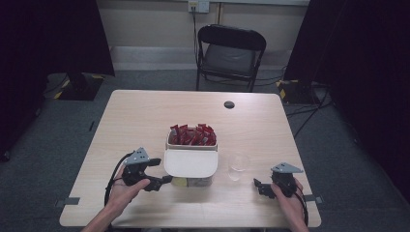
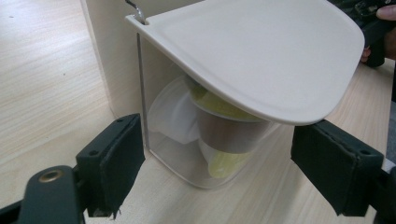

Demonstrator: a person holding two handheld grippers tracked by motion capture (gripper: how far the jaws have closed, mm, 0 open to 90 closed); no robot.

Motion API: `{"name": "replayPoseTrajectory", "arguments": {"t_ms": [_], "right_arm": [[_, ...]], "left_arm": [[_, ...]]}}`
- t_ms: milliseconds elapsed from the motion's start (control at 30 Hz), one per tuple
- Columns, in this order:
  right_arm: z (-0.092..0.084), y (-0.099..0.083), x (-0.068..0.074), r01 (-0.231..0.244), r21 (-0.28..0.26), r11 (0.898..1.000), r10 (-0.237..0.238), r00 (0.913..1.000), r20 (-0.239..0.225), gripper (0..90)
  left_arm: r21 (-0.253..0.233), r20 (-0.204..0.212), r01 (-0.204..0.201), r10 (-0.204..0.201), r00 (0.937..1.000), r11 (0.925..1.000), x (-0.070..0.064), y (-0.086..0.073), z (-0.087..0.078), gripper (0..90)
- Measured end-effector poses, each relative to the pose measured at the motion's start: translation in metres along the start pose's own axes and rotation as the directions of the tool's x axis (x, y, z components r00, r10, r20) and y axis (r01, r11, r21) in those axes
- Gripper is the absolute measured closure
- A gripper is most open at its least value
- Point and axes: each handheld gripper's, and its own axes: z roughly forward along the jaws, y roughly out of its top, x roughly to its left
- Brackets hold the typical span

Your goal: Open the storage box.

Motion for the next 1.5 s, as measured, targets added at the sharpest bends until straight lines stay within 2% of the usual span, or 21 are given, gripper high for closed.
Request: {"name": "replayPoseTrajectory", "arguments": {"t_ms": [567, 767, 1133, 1500], "right_arm": [[0.0, 0.0, 0.0, 0.0, 0.0, 1.0, 0.0, 1.0, 0.0, 11.7], [0.0, 0.0, 0.0, -0.001, 0.001, 1.0, 0.001, 1.0, 0.0, 11.7], [0.0, 0.0, 0.0, -0.001, 0.001, 1.0, 0.001, 1.0, 0.0, 11.7], [0.0, 0.0, 0.0, -0.001, 0.001, 1.0, 0.001, 1.0, -0.001, 11.7]], "left_arm": [[-0.024, 0.009, 0.004, -0.004, 1.0, 0.9997, 0.0, 0.006, -0.004, 15.6], [-0.02, -0.002, -0.01, 0.01, 1.0, 0.9997, -0.001, 0.009, -0.006, 15.5], [-0.036, 0.003, 0.009, -0.009, 1.0, 0.9993, -0.001, 0.013, -0.005, 15.7], [-0.048, -0.001, 0.008, -0.008, 1.0, 0.9988, -0.001, 0.021, -0.008, 15.5]]}}
